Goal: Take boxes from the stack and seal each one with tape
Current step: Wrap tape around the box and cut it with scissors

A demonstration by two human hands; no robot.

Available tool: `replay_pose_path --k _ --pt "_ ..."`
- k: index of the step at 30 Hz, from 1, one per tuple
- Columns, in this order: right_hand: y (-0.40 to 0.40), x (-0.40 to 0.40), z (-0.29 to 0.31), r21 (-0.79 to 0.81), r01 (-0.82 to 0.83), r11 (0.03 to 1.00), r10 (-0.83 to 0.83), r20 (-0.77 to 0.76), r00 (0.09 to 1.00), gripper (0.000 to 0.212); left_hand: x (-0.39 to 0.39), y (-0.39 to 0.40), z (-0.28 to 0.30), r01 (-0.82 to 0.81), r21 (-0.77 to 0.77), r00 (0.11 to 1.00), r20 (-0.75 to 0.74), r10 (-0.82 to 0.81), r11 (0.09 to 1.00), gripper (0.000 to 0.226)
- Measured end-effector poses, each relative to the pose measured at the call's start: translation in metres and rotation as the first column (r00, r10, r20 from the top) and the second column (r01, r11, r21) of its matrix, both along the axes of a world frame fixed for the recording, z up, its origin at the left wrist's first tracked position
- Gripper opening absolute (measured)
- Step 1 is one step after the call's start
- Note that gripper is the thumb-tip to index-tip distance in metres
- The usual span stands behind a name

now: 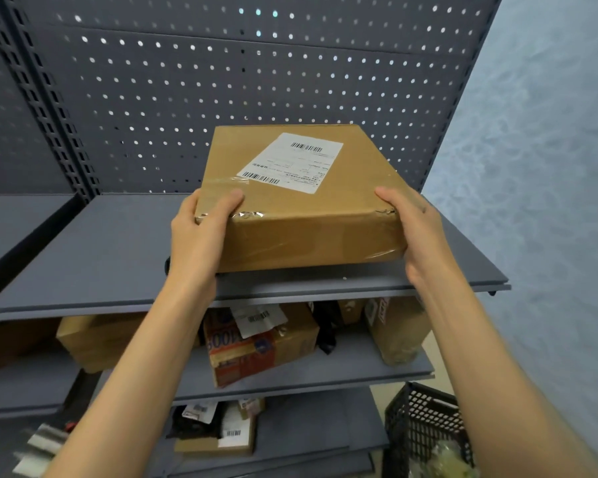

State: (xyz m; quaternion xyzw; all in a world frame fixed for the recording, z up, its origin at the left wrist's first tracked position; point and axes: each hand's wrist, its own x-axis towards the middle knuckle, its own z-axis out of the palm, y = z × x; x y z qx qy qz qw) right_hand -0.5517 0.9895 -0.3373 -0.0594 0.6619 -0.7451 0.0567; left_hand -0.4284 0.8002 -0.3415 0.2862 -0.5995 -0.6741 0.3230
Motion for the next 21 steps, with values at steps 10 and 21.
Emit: replay_pose_path --k 10,21 --pt "0.069 -0.038 0.001 -0.006 0.028 1.000 -0.028 0.008 1.000 0.036 -0.046 0.068 -0.004 0.036 -0.001 0.999 -0.020 -0.036 0.999 0.038" --pt "0.114 -0.088 -0.021 -0.013 -0.006 1.000 0.006 0.031 0.999 0.041 -0.094 0.116 -0.026 -0.018 0.028 1.000 0.012 0.018 0.999 0.041"
